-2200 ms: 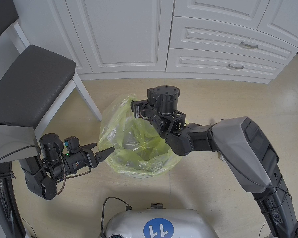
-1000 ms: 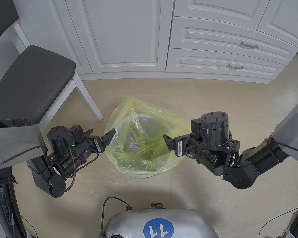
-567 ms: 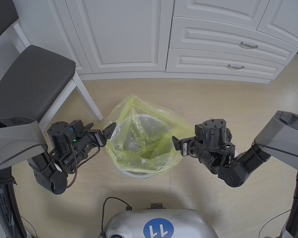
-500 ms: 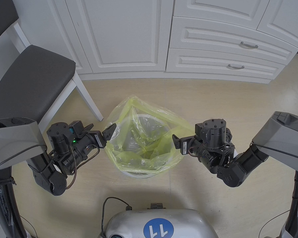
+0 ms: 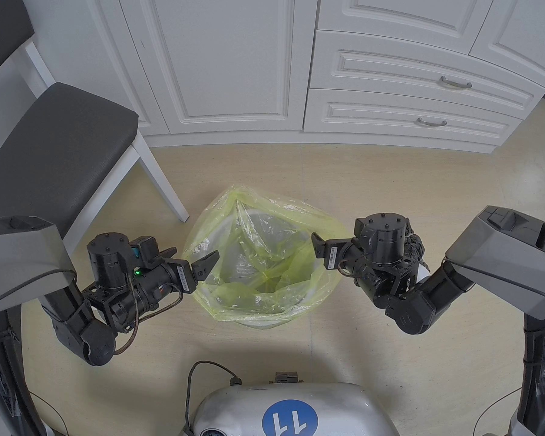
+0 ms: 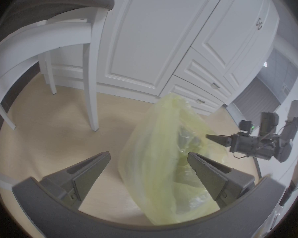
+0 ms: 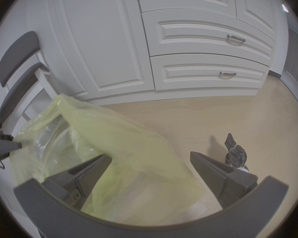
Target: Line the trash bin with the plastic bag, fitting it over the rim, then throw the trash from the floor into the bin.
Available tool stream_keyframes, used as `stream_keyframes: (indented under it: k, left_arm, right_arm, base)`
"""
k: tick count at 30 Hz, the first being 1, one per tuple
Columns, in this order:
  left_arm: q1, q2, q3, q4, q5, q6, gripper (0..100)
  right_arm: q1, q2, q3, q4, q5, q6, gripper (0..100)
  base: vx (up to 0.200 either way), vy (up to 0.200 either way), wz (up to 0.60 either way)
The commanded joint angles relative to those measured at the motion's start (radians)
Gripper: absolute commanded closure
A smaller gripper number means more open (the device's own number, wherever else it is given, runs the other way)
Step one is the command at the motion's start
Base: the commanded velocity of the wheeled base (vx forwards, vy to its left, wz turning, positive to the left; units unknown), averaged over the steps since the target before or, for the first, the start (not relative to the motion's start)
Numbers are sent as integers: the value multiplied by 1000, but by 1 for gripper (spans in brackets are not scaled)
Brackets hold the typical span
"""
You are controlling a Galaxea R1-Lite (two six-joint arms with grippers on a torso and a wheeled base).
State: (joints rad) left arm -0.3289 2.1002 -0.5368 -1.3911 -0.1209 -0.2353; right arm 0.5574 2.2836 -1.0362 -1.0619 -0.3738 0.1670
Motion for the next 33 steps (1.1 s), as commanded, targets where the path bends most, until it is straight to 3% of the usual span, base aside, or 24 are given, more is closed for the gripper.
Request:
stream_keyframes:
  k: [1,5,15,26,33]
  left_arm:
    - [22,43,-71,38,50,2,0]
    - [27,80,-144,53,132,-10,0]
    - [48,135,-219,58,148,-56,0]
    - [50,215,-351,60,260,-117,0]
    - [48,256,-407,61,274,-156,0]
  right_arm:
    - [-17,20,-38,-1,-2,22,0]
    - [-27,37,-59,-4,-2,31,0]
    - [-54,94,-134,-4,-7,39,0]
    - [-76,146,-252,-10,-39,121,0]
    - [-97,212,-311,-10,-40,123,0]
  base:
    - [0,0,0]
    - [0,0,0]
    - [0,0,0]
    - [0,0,0]
    - [0,0,0]
